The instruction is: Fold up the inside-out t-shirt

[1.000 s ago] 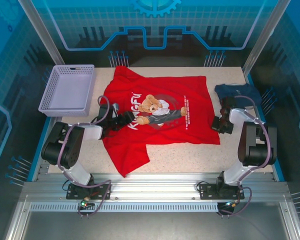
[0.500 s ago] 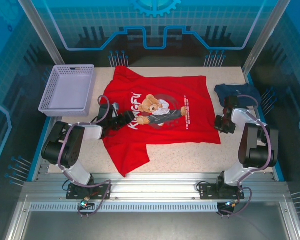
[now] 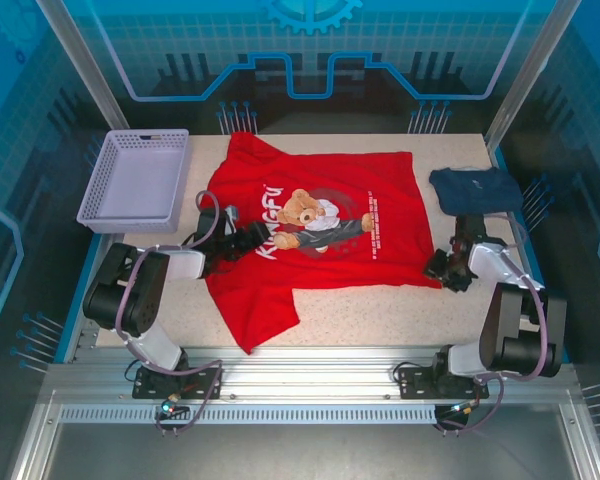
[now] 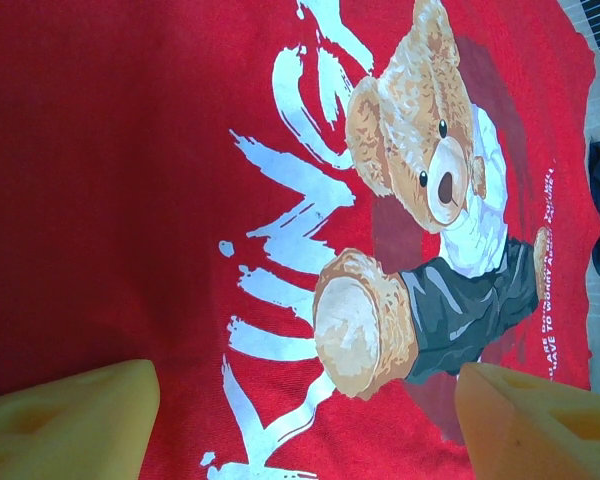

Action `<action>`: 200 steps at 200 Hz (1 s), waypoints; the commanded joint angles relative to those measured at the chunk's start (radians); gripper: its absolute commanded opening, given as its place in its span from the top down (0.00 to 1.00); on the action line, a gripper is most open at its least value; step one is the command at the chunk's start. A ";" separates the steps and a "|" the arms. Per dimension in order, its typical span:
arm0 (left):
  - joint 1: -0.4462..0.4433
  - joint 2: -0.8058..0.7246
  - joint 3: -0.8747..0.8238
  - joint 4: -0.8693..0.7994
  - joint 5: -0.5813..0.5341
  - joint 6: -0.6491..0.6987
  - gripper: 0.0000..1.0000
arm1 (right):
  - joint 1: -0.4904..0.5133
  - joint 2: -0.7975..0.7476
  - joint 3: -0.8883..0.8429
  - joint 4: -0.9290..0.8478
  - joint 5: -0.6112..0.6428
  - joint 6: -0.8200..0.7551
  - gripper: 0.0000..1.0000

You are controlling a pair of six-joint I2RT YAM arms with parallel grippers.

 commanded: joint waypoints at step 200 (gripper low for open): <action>-0.004 0.026 -0.015 -0.074 0.031 0.005 0.20 | -0.096 0.059 -0.022 0.079 -0.092 0.018 0.79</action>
